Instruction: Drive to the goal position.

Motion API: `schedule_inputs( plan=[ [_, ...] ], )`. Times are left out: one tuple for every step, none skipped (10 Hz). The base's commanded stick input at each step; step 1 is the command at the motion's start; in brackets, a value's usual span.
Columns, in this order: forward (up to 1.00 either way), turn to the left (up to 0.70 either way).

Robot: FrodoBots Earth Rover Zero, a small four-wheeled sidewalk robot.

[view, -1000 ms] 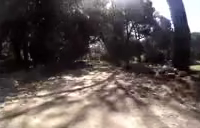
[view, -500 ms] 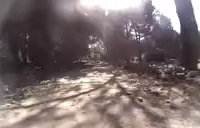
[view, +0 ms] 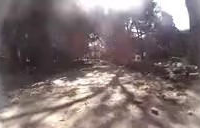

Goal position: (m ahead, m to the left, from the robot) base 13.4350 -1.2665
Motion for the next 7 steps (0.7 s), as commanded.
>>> schedule_inputs(
  plan=[
    [0.85, 0.0],
    [0.85, 0.0],
    [0.85, 0.0],
    [0.85, 0.0],
    [0.85, 0.0],
    [0.85, 0.0],
    [0.85, 0.0]
  ],
)
